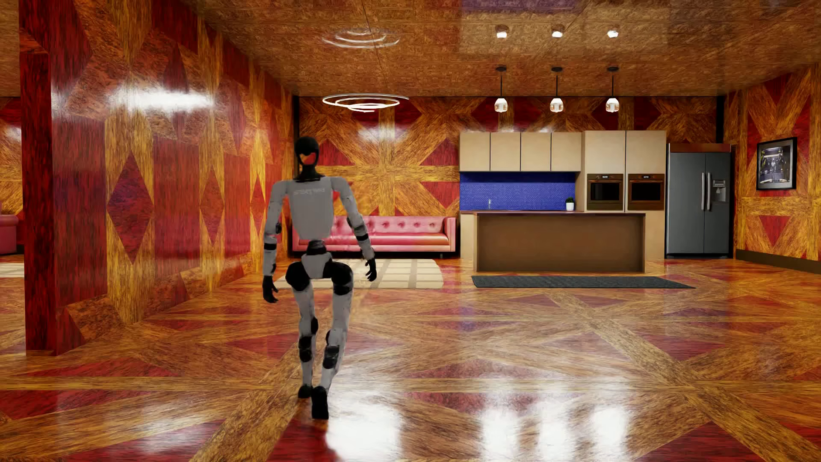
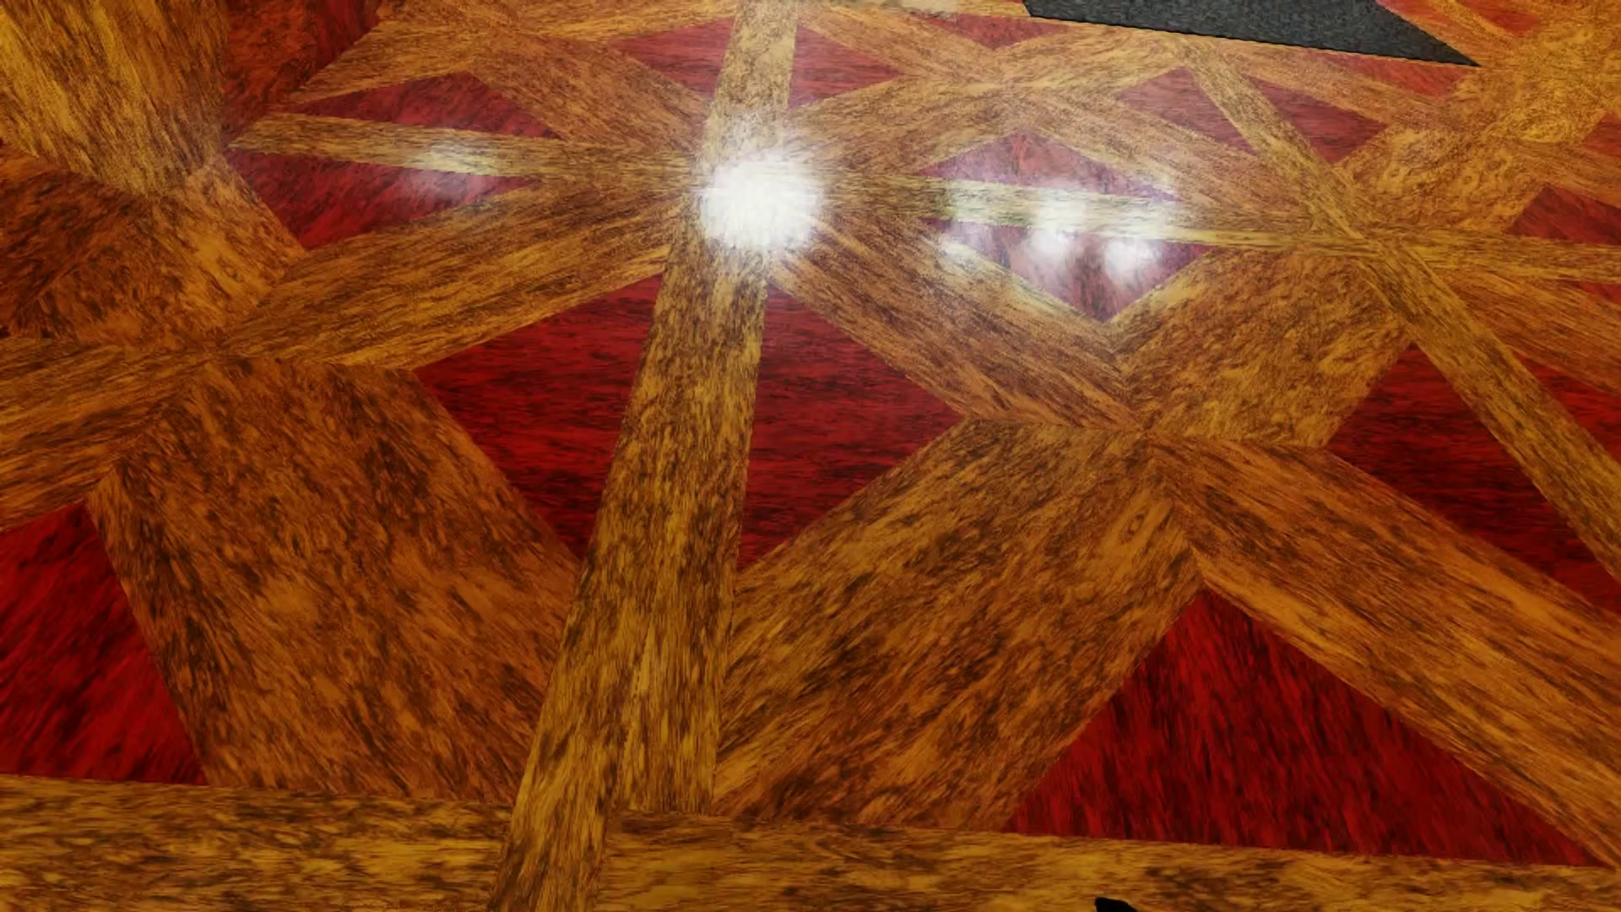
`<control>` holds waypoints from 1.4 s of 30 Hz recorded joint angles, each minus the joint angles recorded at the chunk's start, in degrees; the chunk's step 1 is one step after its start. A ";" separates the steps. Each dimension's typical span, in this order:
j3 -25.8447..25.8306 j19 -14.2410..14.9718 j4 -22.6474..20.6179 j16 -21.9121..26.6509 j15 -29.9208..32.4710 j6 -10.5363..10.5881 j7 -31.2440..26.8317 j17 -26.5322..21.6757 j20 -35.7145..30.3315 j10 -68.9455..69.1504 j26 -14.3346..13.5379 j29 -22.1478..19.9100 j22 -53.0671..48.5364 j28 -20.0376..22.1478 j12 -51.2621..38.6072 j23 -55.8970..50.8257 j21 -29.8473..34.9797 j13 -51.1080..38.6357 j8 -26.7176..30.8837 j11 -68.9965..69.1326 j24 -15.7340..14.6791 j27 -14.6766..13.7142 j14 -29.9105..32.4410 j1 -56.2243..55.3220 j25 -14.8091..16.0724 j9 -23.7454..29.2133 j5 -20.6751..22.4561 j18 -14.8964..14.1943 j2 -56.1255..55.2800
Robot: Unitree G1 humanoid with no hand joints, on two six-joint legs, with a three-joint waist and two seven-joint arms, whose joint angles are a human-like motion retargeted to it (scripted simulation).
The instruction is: Walk forward
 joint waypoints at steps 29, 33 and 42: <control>1.35 0.00 5.25 1.88 -32.31 4.01 0.00 -3.59 -1.15 -12.06 0.00 0.00 -7.94 0.00 -0.78 -1.70 4.61 -2.17 0.00 -17.83 0.00 0.00 2.28 -1.88 0.00 -0.95 1.72 0.00 5.21; 1.37 0.00 1.77 1.05 -1.95 1.72 0.00 -1.63 -5.92 3.05 0.00 0.00 -1.28 0.00 -0.70 0.48 4.01 -0.52 0.00 0.45 0.00 0.00 0.73 -1.71 0.00 -1.18 -1.59 0.00 2.64; -17.88 0.00 -0.37 3.76 8.72 5.81 0.00 -0.21 0.06 -6.46 0.00 0.00 -14.84 0.00 -10.65 -0.75 12.40 8.07 0.00 3.98 0.00 0.00 -15.11 28.72 0.00 2.45 -0.79 0.00 -33.90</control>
